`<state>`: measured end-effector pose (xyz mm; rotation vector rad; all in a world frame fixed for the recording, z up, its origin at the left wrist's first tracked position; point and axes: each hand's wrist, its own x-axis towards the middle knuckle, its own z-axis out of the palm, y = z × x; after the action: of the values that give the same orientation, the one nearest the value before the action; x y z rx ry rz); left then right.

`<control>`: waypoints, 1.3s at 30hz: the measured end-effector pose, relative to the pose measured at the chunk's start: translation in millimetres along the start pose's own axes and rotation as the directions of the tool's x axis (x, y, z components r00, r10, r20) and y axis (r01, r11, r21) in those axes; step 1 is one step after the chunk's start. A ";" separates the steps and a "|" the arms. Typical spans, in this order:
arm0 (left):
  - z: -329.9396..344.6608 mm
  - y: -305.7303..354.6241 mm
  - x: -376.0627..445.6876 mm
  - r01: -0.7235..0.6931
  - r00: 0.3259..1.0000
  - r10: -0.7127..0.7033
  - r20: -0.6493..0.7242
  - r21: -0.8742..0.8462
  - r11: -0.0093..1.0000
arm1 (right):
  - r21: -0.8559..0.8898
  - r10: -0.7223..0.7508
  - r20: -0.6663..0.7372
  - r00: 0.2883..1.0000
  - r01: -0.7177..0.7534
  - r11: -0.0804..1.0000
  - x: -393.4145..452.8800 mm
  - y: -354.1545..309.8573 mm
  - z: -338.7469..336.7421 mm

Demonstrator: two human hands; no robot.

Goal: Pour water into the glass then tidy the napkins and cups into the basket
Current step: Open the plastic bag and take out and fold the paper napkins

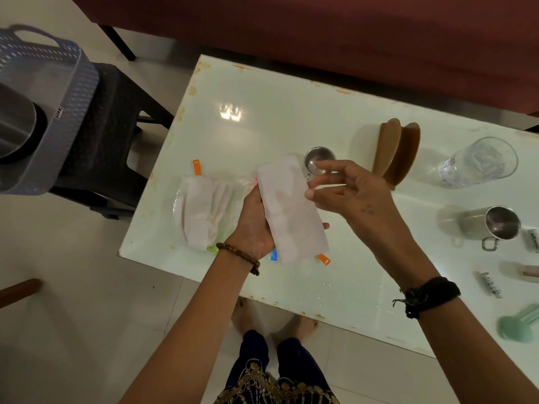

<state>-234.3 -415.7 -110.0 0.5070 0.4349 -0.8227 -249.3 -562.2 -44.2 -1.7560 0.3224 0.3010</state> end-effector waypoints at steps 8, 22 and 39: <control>1.3 2.4 -0.2 -0.074 0.977 0.097 -0.192 0.122 0.990 | -0.276 -0.108 0.055 0.993 0.119 0.954 -15.0 15.3 40.1; 6.3 -0.5 3.7 -0.090 0.961 0.142 -0.236 0.216 0.972 | -0.330 -0.114 -0.025 0.993 0.099 0.939 -6.8 21.0 38.5; 11.6 -8.2 3.8 -0.108 0.975 0.140 -0.173 0.182 0.977 | -0.363 -0.128 -0.050 0.991 0.101 0.926 -3.2 22.3 32.5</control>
<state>-236.4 -429.4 -104.9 0.7679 0.5000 -0.6972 -261.4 -534.7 -69.8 -2.1435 0.2238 0.2206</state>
